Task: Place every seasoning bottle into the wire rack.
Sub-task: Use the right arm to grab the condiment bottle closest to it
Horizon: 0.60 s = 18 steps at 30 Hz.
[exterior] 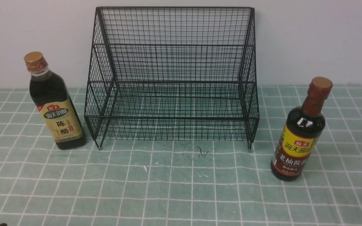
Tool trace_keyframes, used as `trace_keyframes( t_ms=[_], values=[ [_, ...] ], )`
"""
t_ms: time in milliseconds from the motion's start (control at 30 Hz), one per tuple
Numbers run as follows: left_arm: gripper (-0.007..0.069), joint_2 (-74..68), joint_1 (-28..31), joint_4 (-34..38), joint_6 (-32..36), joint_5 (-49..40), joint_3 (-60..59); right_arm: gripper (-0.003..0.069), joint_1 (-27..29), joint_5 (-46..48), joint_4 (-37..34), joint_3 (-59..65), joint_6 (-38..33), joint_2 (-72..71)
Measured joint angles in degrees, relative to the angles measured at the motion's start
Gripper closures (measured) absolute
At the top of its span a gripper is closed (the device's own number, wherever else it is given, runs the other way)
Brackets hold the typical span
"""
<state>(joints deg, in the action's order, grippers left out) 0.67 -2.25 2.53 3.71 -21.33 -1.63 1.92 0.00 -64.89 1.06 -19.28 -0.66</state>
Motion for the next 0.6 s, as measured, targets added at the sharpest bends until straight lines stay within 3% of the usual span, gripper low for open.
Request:
trace_keyframes(
  t_ms=[267, 467, 600],
  values=[
    [0.0631, 0.0, 0.0, 0.0, 0.0, 0.0, 0.0, 0.0673, 0.0, 20.8, 9.4, -20.7, -17.5, 8.6],
    [0.0631, 0.0, 0.0, 0.0, 0.0, 0.0, 0.0, 0.0644, 0.0, 34.3, 19.9, -37.0, -22.3, 29.1],
    [0.0631, 0.0, 0.0, 0.0, 0.0, 0.0, 0.0, 0.0566, 0.0, 37.7, 22.7, -46.2, -23.2, 41.6]
  ],
)
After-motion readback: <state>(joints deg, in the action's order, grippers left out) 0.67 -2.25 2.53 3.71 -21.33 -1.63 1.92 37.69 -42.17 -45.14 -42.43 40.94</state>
